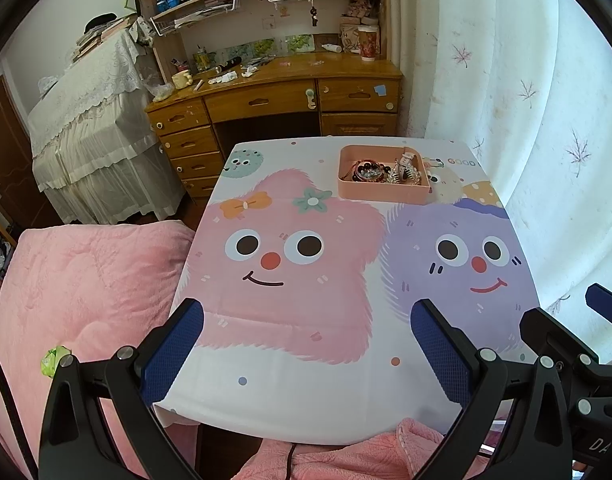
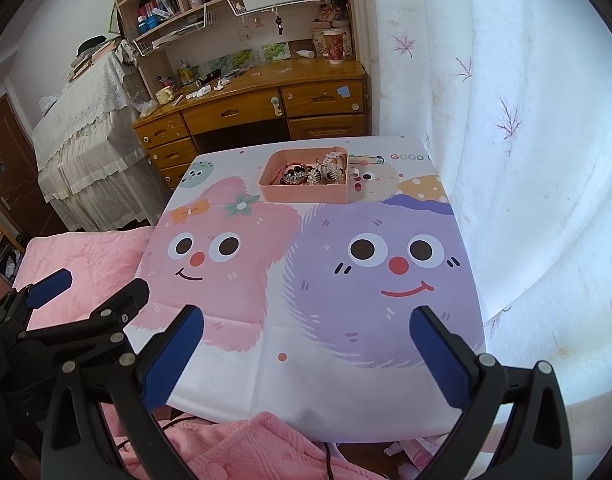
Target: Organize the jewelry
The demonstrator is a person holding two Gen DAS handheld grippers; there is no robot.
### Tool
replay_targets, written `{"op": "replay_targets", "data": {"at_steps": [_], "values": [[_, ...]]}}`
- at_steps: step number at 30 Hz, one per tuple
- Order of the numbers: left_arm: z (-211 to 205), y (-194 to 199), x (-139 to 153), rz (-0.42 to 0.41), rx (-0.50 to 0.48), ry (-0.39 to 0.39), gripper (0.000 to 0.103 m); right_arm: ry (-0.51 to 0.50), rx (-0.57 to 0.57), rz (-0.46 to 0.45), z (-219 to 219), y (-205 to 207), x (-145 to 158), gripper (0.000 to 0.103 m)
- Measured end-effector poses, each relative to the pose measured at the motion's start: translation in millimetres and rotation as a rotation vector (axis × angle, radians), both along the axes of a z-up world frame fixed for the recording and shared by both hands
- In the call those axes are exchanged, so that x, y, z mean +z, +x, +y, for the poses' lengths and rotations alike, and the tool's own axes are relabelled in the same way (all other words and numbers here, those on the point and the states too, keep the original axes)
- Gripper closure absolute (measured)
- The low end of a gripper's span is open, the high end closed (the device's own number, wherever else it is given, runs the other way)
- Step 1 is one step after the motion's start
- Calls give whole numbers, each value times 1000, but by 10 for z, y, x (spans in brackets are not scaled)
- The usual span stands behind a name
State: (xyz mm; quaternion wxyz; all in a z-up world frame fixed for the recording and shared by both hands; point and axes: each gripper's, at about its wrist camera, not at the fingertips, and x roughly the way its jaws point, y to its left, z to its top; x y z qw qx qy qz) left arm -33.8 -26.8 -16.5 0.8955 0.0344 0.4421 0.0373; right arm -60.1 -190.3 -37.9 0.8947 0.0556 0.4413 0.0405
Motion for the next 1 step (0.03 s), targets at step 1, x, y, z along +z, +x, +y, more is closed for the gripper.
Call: {"op": "replay_targets", "data": {"at_steps": [1], "values": [[1,-1,0,0,0,0,1,0,0,1,-2,11,6,0]]}}
